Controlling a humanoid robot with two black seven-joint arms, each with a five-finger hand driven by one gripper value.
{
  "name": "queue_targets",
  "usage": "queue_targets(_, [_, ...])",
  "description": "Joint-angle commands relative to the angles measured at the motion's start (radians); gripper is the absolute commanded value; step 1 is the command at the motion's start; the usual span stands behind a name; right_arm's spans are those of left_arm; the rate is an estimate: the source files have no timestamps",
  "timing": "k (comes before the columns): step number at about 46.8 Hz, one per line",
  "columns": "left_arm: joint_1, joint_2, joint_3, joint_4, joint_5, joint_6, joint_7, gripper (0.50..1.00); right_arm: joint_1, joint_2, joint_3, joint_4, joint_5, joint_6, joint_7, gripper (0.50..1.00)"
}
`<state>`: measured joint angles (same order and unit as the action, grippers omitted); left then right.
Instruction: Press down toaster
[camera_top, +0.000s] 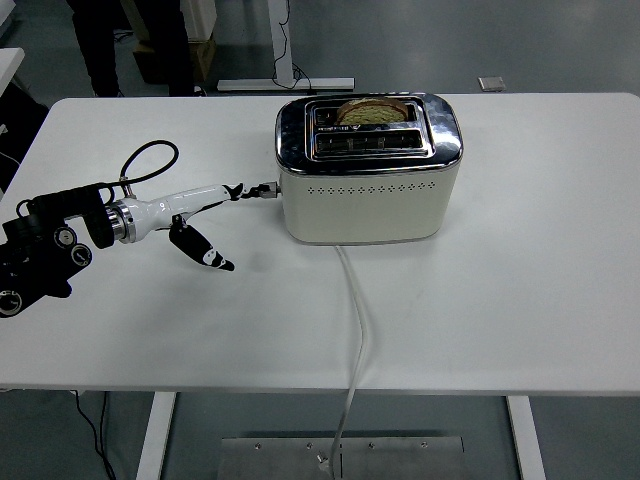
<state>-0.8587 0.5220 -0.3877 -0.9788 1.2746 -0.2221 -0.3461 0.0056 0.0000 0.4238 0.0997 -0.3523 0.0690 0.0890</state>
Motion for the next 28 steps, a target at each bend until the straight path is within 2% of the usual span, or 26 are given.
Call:
queue_targets(1, [0.0,0.0,0.001,0.002,-0.001,0.0,-0.001,1.0,0.001,0.0,0.001,0.0,-0.001,0.0,0.0,0.998])
queue_targets(28, [0.01,-0.011,0.001,0.031,-0.004,0.0,-0.001,1.0,0.001,0.0,0.0,0.0,0.001,0.0,0.0,0.998])
